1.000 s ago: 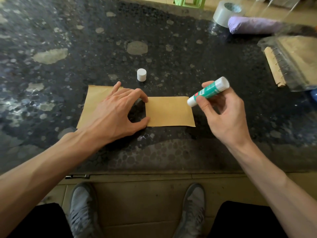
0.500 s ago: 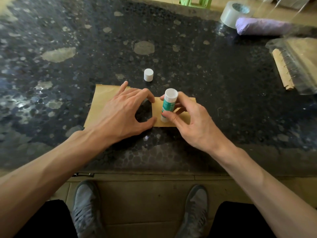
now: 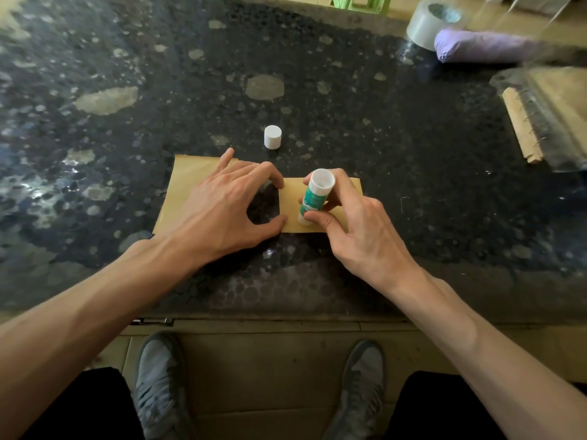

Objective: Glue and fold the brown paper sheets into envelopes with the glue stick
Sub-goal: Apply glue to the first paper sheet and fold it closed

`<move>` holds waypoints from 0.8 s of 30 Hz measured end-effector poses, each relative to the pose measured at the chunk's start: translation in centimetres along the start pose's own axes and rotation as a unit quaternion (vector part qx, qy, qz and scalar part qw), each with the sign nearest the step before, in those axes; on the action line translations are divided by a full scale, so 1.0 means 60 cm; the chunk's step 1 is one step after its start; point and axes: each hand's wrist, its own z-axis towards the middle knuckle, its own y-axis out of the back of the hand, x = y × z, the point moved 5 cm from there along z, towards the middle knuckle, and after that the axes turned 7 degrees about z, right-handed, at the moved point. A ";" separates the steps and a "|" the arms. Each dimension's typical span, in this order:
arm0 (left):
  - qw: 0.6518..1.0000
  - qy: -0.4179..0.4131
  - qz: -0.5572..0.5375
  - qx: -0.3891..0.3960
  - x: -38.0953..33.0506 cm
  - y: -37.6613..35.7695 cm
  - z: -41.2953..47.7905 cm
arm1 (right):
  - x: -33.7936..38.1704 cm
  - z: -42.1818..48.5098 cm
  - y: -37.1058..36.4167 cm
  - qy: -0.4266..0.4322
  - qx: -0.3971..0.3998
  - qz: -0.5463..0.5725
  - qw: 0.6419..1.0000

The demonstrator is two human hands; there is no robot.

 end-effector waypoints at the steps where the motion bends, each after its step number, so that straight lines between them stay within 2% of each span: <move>1: 1.000 0.000 0.001 0.001 0.000 0.000 -0.001 | 0.000 -0.002 -0.001 0.004 -0.001 -0.002 1.000; 8: 1.000 0.001 0.001 0.002 -0.001 0.001 -0.002 | -0.003 -0.008 0.000 0.009 0.003 -0.012 1.000; 16: 1.000 -0.001 0.003 0.000 0.000 0.001 -0.002 | -0.005 -0.016 0.017 0.029 -0.056 -0.055 0.997; 24: 1.000 -0.004 0.002 0.000 0.000 -0.003 -0.003 | -0.013 -0.024 0.023 0.018 -0.059 -0.061 0.996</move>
